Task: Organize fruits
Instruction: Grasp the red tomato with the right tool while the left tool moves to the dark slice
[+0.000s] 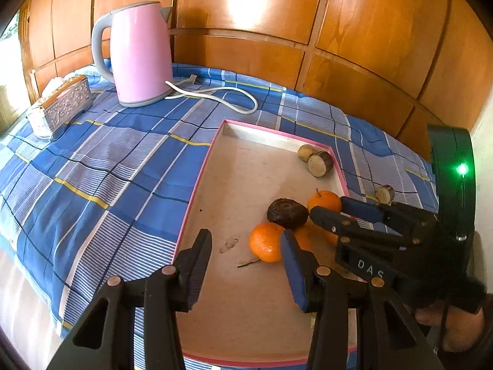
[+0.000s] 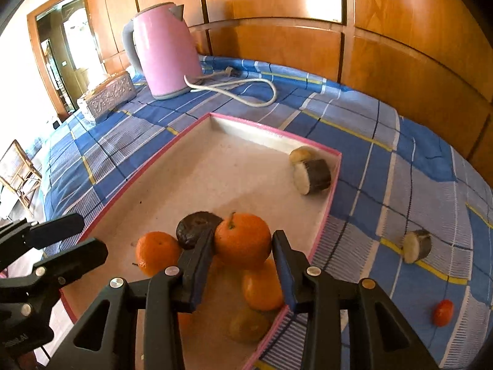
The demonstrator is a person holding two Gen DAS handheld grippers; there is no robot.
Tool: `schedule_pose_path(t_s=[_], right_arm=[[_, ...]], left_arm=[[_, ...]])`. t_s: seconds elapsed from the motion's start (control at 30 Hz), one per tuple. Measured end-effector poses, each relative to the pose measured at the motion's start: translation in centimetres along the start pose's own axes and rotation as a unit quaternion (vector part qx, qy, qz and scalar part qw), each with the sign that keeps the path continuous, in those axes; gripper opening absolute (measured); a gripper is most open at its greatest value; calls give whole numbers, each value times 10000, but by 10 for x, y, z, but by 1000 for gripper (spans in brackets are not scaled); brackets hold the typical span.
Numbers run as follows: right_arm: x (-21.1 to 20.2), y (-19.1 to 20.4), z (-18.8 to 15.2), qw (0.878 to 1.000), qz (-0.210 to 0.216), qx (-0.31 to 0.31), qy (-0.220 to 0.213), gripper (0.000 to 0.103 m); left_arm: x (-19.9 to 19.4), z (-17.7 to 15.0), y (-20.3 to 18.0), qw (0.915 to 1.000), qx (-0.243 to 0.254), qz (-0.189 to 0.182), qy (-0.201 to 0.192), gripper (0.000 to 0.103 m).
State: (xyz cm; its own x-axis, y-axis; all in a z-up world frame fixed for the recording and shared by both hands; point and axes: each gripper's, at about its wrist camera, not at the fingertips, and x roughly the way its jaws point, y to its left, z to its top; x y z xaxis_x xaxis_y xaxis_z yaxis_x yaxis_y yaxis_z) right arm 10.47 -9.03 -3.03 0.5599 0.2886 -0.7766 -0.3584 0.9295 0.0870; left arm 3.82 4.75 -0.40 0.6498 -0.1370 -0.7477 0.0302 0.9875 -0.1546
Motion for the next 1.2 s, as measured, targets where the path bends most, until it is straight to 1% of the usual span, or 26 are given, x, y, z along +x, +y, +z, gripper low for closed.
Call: schedule_pose_path(t_s=[0.17, 0.27, 0.37, 0.4, 0.73, 0.9, 1.07, 1.2], right_arm=[[-3, -3, -4, 9999, 69, 111, -38, 40], [-10, -4, -4, 9997, 83, 161, -134, 40], [-17, -2, -5, 9996, 90, 148, -222, 40], [-18, -2, -5, 9996, 88, 144, -238, 40], [-33, -7, -15, 9990, 68, 319, -319, 40], [-46, -13, -22, 9981, -19, 433, -444, 40], [-60, -31, -33, 9961, -179, 641, -572, 40], [-71, -59, -48, 9929, -400, 949, -590, 40]], left_arm=[[0, 0, -2, 10000, 19, 0, 7, 47], [-1, 0, -3, 10000, 25, 3, 9, 47], [-3, 0, -4, 10000, 14, 52, -16, 57], [-4, 0, -4, 10000, 9, 59, -37, 58], [-8, 0, -8, 10000, 74, 11, -28, 58], [-9, -1, -15, 9998, 186, -41, -5, 58], [-10, -1, -24, 9993, 359, -126, -16, 58], [-8, -1, -34, 9983, 524, -261, 10, 58]])
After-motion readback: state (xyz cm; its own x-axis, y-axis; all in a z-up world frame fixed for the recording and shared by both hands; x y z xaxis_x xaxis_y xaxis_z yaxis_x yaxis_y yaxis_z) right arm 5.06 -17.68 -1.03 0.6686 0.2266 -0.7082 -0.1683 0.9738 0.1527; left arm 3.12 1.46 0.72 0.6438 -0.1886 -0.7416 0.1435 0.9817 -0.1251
